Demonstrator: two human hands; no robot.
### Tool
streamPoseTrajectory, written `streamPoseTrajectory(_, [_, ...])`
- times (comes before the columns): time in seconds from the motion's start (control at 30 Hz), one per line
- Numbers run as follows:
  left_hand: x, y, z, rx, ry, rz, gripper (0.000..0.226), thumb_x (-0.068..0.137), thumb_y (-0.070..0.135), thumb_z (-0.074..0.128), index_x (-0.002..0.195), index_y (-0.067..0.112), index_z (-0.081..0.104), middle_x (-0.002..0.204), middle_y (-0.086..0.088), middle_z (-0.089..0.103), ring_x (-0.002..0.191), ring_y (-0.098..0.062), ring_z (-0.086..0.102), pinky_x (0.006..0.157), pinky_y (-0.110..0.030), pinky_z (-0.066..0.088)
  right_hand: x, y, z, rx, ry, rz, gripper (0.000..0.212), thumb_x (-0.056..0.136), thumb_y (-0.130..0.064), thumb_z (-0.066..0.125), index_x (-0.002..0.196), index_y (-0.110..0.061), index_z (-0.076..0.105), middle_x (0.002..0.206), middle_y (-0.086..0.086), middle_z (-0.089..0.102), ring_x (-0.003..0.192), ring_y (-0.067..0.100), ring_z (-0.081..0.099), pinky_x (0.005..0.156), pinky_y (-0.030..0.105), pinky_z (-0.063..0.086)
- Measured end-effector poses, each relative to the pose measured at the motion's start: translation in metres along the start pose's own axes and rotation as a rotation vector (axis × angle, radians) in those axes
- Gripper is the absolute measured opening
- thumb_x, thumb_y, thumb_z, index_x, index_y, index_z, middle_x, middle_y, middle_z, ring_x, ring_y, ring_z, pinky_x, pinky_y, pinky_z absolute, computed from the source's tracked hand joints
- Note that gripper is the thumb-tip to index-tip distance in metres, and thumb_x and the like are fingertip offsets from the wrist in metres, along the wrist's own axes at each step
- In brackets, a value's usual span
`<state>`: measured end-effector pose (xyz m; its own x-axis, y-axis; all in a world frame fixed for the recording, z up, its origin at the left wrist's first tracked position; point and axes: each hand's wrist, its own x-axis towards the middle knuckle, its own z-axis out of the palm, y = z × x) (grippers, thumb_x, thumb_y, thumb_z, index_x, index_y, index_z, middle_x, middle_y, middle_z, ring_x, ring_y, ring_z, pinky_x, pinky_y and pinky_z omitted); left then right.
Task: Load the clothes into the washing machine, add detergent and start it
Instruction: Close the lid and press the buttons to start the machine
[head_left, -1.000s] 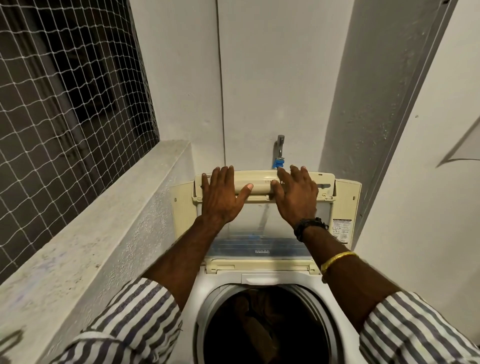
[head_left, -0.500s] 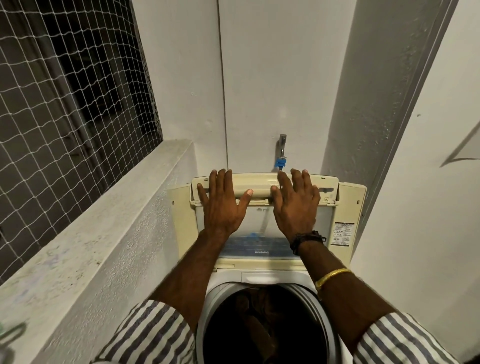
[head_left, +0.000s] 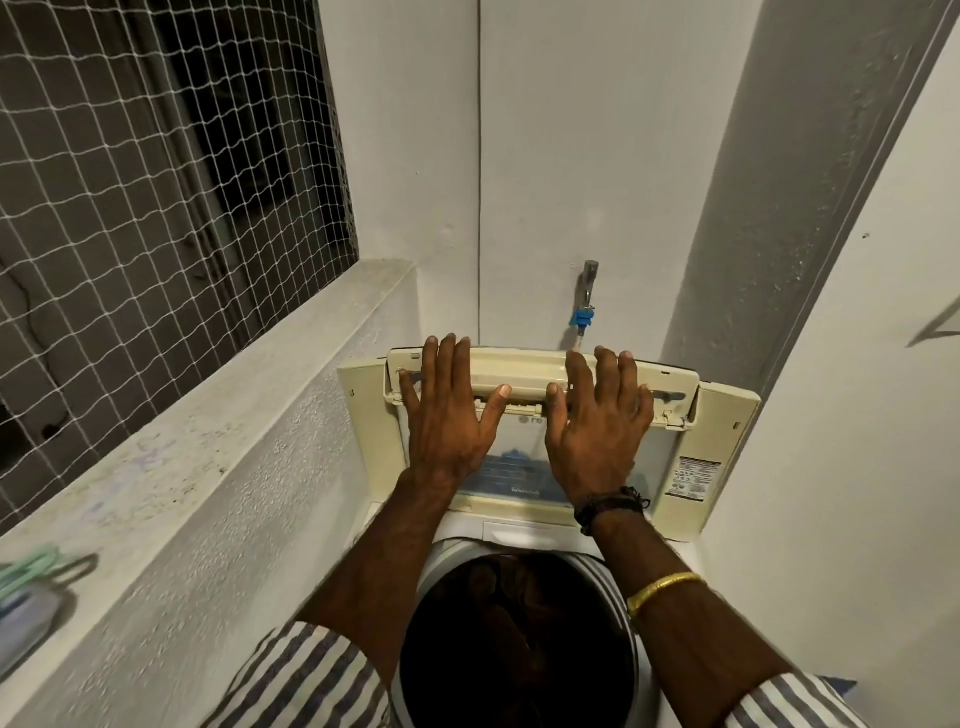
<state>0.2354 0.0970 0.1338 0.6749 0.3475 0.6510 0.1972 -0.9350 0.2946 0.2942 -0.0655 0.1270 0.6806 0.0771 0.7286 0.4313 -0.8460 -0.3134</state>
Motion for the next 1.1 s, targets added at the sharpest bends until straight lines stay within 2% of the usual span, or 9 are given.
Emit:
streamPoseTrajectory(0.33, [-0.019,0.002,-0.019,0.021,-0.028,-0.009,0.076,0.095,0.067,0.032,0.153,0.019,0.023,0.162,-0.002,0.021,0.152,-0.021,0.007,0.118,-0.059,0.017,-0.021,-0.008,-0.017,-0.011,0.008,0.026,0.052,0.098,-0.047,0.042,0.146,-0.028,0.045,0.158,0.005,0.033,0.152,0.027,0.017,0.116,0.057,0.020])
streamPoseTrajectory(0.53, [-0.022,-0.004,-0.030,0.074,-0.029,0.037,0.074,0.092,0.067,0.038,0.146,0.016,0.035,0.151,-0.005,0.039,0.146,-0.027,0.026,0.118,-0.058,0.018,-0.033,-0.030,-0.023,-0.022,-0.004,0.126,0.052,0.096,-0.042,0.043,0.146,-0.025,0.042,0.161,0.005,0.028,0.153,0.027,0.011,0.117,0.058,0.018])
streamPoseTrajectory(0.73, [-0.031,-0.001,-0.048,0.094,0.002,0.078,0.069,0.088,0.067,0.047,0.135,0.017,0.042,0.134,-0.004,0.049,0.130,-0.027,0.041,0.113,-0.051,0.029,-0.050,-0.042,-0.035,-0.035,-0.015,0.166,0.057,0.099,-0.051,0.031,0.148,-0.023,0.041,0.164,0.006,0.022,0.154,0.028,0.009,0.118,0.058,0.016])
streamPoseTrajectory(1.1, [-0.064,-0.004,-0.074,0.128,-0.019,0.121,0.073,0.080,0.068,0.060,0.129,0.014,0.047,0.122,-0.006,0.054,0.119,-0.028,0.048,0.114,-0.054,0.027,-0.092,-0.047,-0.061,-0.080,-0.046,0.170,0.056,0.103,-0.046,0.035,0.153,-0.022,0.031,0.165,0.007,0.017,0.154,0.030,0.008,0.114,0.056,0.029])
